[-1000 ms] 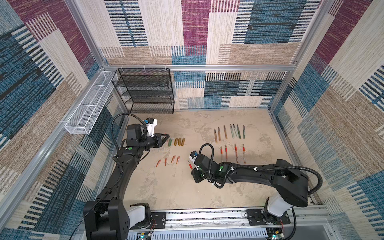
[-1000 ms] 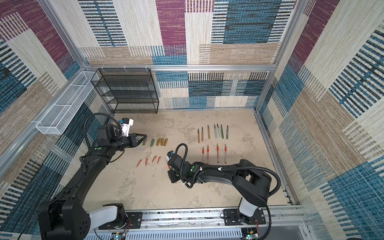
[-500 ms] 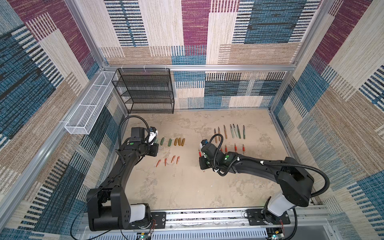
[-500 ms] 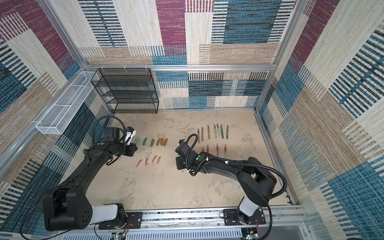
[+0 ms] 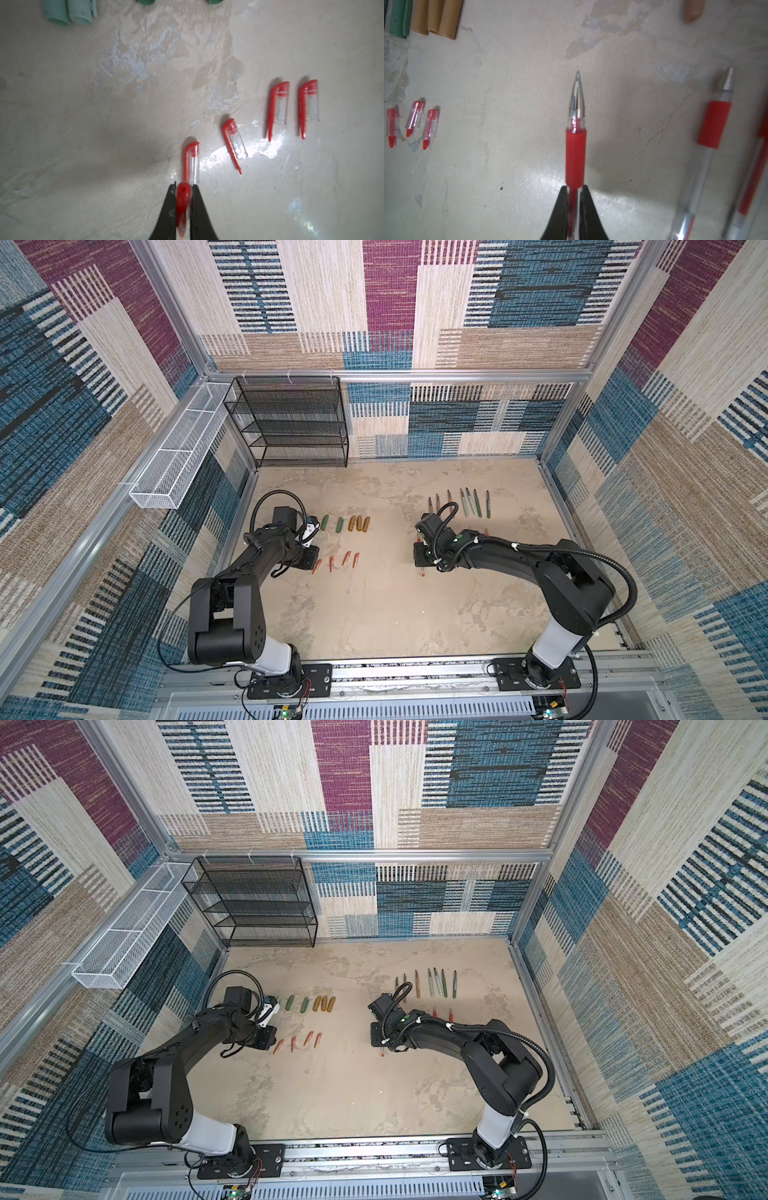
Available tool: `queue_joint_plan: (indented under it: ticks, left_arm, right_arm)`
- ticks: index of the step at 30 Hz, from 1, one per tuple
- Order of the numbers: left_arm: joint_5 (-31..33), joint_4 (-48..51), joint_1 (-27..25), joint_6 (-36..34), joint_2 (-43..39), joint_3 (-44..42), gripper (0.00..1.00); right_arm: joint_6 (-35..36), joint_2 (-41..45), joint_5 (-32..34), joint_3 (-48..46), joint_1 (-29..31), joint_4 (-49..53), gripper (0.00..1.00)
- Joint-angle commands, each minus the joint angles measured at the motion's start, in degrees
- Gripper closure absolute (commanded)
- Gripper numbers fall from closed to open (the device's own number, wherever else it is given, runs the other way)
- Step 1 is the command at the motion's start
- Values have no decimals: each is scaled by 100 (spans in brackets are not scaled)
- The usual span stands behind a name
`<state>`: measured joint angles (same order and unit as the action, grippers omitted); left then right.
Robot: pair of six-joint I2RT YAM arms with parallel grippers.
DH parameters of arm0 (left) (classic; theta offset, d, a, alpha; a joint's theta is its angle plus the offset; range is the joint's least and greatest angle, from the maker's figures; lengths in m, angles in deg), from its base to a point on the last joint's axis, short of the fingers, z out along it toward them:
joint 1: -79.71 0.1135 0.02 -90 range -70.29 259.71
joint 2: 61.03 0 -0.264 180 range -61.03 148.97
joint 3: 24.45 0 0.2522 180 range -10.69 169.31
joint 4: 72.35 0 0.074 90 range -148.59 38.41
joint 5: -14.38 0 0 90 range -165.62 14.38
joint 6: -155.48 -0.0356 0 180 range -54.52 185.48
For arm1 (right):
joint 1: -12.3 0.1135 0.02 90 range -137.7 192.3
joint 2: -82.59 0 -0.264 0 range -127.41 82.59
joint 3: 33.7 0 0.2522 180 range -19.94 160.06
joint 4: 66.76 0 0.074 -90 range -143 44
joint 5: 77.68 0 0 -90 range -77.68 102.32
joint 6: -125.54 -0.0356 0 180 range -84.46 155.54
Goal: Open the pen caps
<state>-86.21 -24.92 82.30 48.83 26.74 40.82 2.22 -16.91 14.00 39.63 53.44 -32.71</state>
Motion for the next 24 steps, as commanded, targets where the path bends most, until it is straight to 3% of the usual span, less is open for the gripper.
queue_joint_plan:
  ticks: [1,10,21,24]
  left_arm:
    - [146,-86,5,13,218,140,100]
    - [594,-201,13,79,585,237,92]
    - [576,-131,25,188,342,200,62]
    - [522,-168,22,275,67,141,59]
  right_arm:
    - [19,-78,21,86,-43,-127,93]
    - [10,-165,44,-25,-283,-159,90]
    - [38,-351,48,94,-444,6,86]
    - [28,-390,65,136,-441,48,85]
